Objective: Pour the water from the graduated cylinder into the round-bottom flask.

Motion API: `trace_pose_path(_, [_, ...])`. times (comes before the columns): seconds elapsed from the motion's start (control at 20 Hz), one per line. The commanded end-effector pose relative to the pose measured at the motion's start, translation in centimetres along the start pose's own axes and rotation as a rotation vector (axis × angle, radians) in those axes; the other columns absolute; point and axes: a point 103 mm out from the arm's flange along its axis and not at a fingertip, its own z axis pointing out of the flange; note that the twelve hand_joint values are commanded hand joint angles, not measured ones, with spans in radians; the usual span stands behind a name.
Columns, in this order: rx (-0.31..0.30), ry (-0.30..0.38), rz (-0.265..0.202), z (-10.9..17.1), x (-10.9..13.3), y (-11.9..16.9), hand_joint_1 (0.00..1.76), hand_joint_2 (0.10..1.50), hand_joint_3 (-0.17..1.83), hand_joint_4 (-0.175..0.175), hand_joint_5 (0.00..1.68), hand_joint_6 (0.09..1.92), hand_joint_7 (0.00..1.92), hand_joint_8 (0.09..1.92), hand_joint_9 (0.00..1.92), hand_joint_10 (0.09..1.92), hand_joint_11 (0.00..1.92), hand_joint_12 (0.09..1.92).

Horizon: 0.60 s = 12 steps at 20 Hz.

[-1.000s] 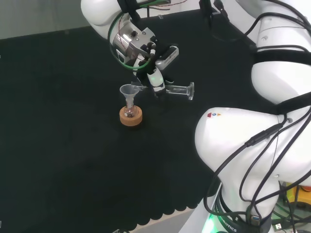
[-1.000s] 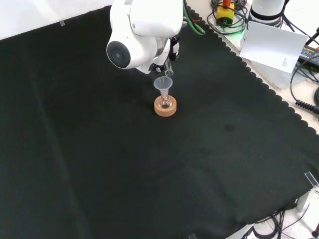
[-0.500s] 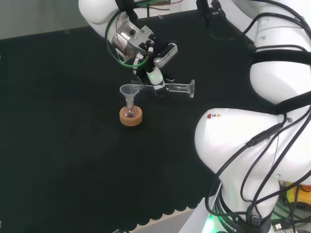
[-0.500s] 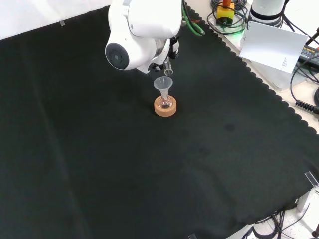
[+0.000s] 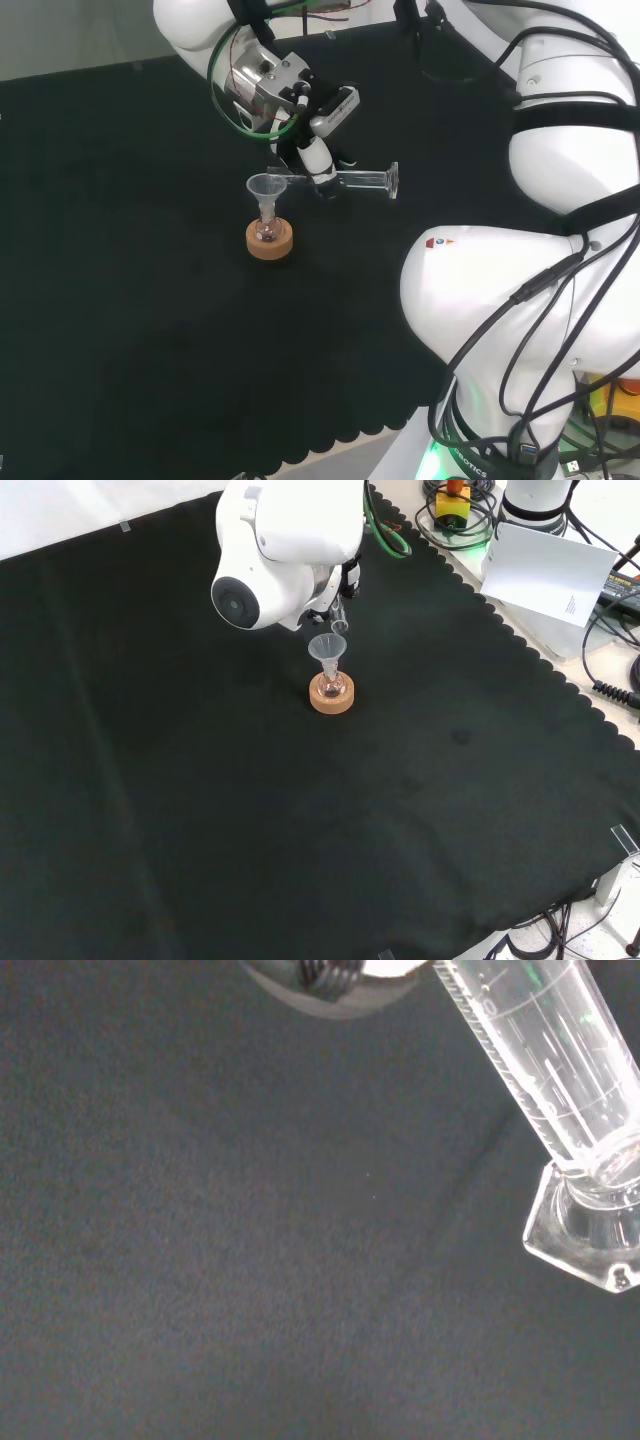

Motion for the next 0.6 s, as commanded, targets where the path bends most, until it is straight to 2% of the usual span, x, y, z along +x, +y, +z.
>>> trace_pose_path(0.05, [0.017, -0.001, 0.006, 0.03, 0.08, -0.08, 1.30, 1.01, 0.00, -0.175, 1.22, 0.60, 1.27, 0.56, 1.66, 0.09, 1.34, 0.66])
trace_pose_path(0.6, [0.064, -0.003, 0.018, -0.28, 0.30, 0.00, 1.30, 1.01, 0.00, -0.175, 1.22, 0.60, 1.27, 0.56, 1.66, 0.09, 1.34, 0.66])
